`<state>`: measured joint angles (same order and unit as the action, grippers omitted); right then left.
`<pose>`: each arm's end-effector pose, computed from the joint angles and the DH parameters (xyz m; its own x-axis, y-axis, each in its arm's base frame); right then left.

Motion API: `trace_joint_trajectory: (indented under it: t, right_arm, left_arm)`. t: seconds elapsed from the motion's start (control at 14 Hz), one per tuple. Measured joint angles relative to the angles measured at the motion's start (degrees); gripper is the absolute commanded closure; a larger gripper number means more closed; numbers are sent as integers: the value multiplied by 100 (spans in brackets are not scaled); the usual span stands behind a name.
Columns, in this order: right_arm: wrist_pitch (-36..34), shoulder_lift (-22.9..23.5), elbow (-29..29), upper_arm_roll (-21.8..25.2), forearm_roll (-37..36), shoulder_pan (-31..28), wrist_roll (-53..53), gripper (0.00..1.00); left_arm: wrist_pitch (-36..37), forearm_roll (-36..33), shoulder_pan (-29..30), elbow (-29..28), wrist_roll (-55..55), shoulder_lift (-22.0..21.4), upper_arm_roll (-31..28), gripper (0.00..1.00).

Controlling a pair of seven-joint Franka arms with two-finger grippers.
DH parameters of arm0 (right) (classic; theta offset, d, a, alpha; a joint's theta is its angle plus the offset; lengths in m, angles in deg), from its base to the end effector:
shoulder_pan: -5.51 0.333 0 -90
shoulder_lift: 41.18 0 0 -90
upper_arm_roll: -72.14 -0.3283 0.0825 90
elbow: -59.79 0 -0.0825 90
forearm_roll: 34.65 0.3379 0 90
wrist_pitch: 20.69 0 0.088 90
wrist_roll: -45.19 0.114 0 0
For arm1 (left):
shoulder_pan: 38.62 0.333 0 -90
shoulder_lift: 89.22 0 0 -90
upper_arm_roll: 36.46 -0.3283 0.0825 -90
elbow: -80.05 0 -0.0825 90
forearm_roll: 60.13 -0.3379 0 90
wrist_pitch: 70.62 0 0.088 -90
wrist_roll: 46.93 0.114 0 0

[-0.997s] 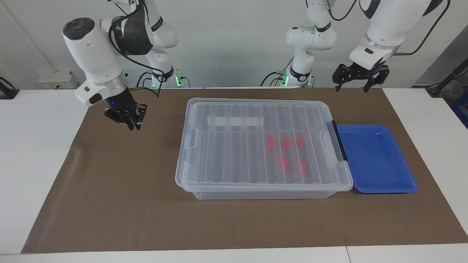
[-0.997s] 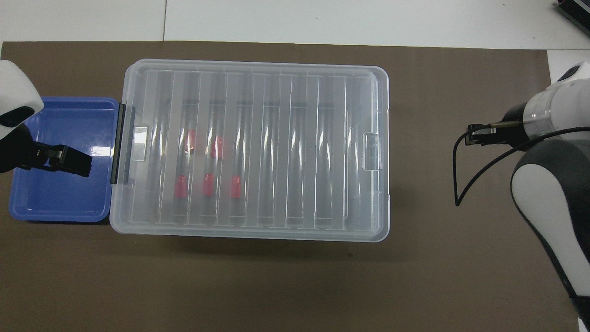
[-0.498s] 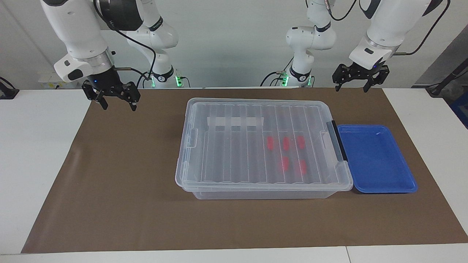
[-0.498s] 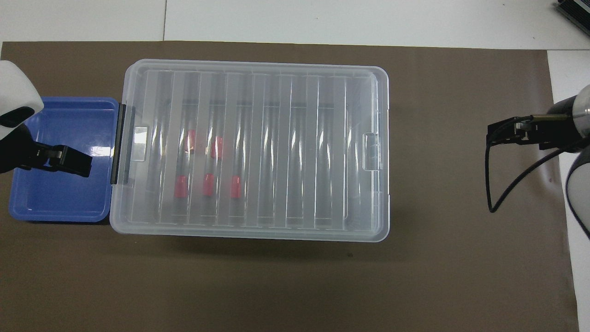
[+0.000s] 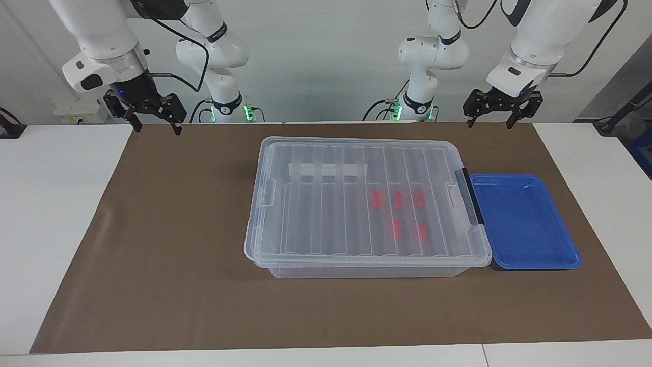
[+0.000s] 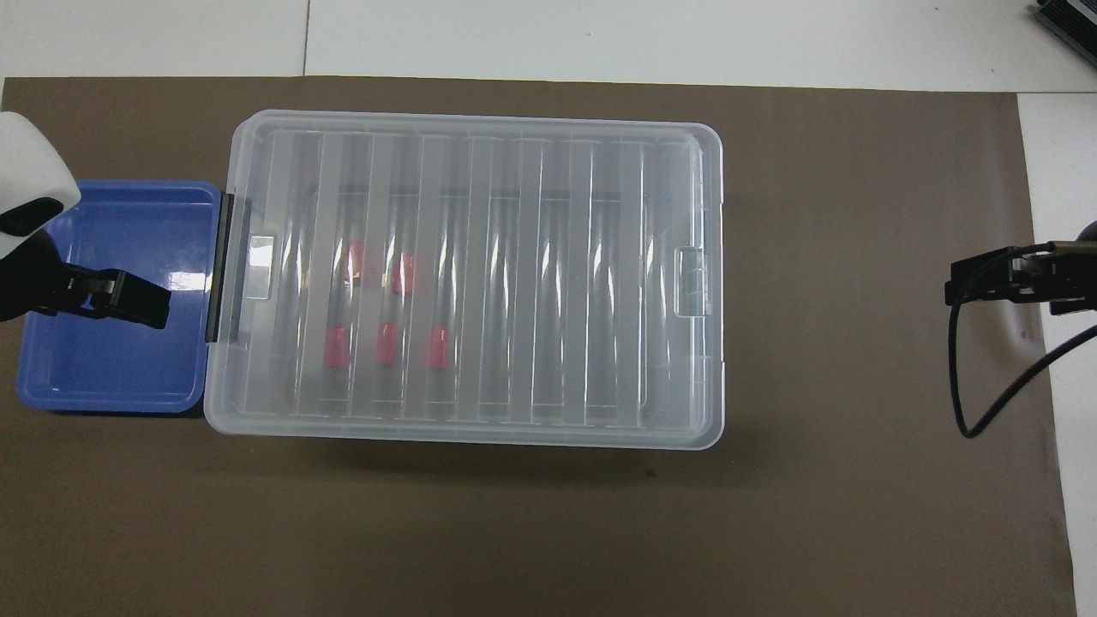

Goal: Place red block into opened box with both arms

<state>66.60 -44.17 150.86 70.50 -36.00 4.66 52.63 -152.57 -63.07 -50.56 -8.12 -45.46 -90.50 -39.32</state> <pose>0.4866 0.0044 0.6438 0.9931 -0.1169 -0.0104 -0.1166 -0.9928 0.0266 0.4809 -0.0700 0.6428 0.9806 -0.1755 -0.0872 -0.1801 -0.9825 -0.0479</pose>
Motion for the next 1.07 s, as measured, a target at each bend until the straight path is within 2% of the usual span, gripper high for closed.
trace_joint_trajectory:
  t: [1.07]
  right_arm:
    - [-159, 59, -34, 2, 4, -9, 0, 0]
  left_arm:
    - [0, 0, 0, 0, 0, 0, 0, 0]
